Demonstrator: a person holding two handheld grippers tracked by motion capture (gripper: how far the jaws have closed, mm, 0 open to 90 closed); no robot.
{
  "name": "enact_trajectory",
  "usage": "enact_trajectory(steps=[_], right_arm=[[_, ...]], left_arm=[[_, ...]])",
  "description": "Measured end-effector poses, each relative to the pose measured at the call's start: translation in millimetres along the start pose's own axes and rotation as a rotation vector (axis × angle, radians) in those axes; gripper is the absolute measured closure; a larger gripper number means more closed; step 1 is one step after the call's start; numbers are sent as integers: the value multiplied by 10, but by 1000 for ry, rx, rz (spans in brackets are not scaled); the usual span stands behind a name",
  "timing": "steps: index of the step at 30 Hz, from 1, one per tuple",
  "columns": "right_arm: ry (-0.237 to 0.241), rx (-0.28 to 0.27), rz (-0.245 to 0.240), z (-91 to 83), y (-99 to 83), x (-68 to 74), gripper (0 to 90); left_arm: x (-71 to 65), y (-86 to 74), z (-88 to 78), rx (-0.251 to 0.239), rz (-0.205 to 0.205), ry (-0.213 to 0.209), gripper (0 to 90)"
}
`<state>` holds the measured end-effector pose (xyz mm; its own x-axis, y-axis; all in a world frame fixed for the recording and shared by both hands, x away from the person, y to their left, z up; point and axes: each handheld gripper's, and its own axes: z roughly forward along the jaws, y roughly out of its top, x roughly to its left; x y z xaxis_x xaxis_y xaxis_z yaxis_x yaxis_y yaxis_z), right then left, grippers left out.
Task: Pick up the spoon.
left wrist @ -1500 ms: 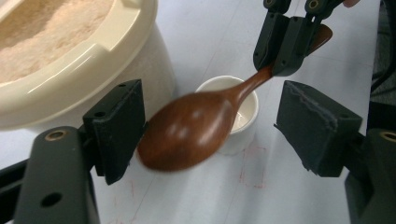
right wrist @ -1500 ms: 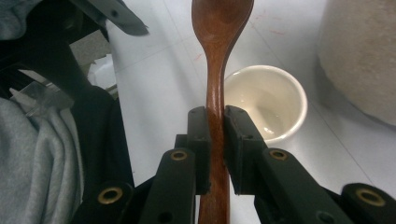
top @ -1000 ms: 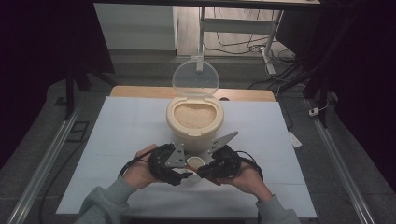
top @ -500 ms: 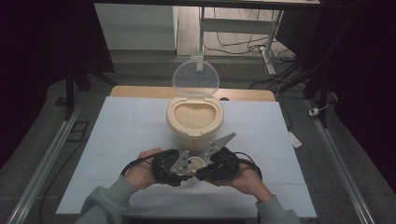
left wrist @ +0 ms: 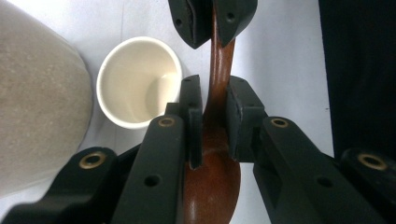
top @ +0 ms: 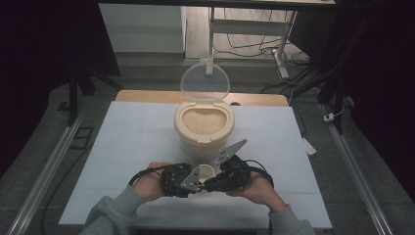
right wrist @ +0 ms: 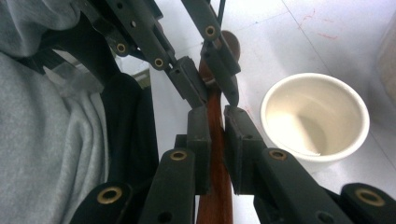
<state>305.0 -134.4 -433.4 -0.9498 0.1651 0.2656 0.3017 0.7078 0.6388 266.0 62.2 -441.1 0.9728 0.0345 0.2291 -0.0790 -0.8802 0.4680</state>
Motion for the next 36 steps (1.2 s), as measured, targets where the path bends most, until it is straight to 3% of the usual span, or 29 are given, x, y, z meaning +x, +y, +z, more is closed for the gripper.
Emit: enact_trajectory(steps=[7,11,12,13,14,15,20,21,27,32,36], right_arm=[[7,-68,62,-61,-8,-37,728],[-19,-194,94,-190,-13,-57,629],[-19,-194,94,-190,-13,-57,629],[-53,-275,107,-265,-22,-64,596],[-71,-317,105,-303,-28,-65,575],[-71,-317,105,-303,-28,-65,575],[-177,-496,88,-472,-89,-4,495],[-226,-545,92,-512,-128,23,462],[-404,-577,106,-519,-250,101,378],[-462,-569,138,-413,-328,128,342],[-461,-553,156,-301,-349,118,338]], left_arm=[[-8,-12,7,-24,-32,26,780],[27,-43,-25,-37,-75,59,783],[27,-43,-25,-37,-75,59,784],[31,-49,-33,-47,-89,67,784],[39,-55,-46,-53,-100,75,785],[51,-62,-60,-60,-109,83,785],[97,-115,-119,-91,-162,125,786],[104,-124,-129,-98,-172,131,786],[134,-163,-188,-125,-216,167,786],[145,-181,-226,-152,-239,192,787],[145,-186,-242,-162,-243,204,787]])
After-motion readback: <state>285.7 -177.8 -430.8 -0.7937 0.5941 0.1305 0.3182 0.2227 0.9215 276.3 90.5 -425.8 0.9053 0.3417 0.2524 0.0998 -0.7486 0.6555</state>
